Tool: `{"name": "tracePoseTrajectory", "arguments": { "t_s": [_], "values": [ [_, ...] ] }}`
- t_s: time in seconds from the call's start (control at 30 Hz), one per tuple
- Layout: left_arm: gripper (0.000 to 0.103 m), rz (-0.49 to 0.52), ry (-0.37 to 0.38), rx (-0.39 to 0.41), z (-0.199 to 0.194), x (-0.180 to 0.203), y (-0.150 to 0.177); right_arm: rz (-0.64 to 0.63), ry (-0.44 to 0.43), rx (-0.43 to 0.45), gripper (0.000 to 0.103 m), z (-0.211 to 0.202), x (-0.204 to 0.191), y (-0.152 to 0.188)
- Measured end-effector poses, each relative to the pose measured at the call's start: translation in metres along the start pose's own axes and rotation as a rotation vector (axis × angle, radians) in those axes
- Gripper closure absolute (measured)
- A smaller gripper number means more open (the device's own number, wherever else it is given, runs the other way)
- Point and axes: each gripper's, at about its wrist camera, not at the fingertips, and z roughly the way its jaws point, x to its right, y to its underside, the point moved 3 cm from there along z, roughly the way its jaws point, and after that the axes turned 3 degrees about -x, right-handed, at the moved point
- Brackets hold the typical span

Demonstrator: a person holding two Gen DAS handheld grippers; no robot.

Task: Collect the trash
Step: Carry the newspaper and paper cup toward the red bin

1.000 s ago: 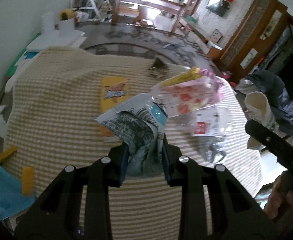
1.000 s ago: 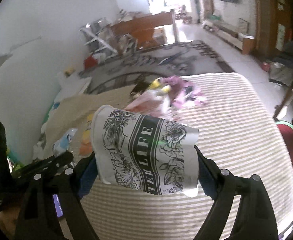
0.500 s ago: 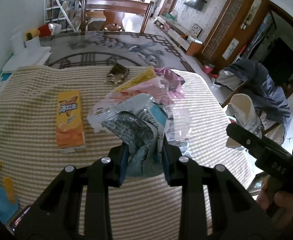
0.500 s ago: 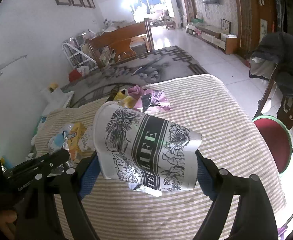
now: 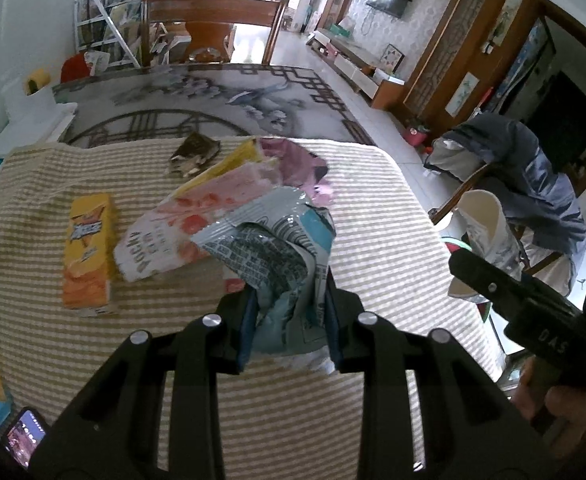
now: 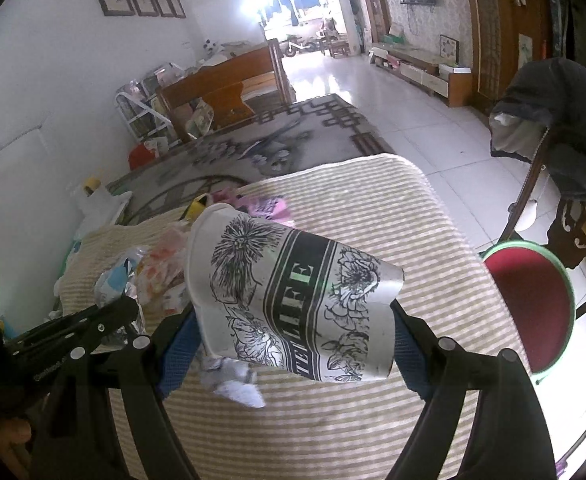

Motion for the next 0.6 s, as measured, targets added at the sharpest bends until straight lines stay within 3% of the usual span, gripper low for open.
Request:
{"name": "tracePoseTrajectory", "arguments": {
  "t_s": [0.6],
  "values": [
    [0.075, 0.044, 0.001, 0.017, 0.026, 0.079, -0.028, 0.041, 0.001, 0.017, 0.022, -0.009, 0.081, -0.026]
  ]
}}
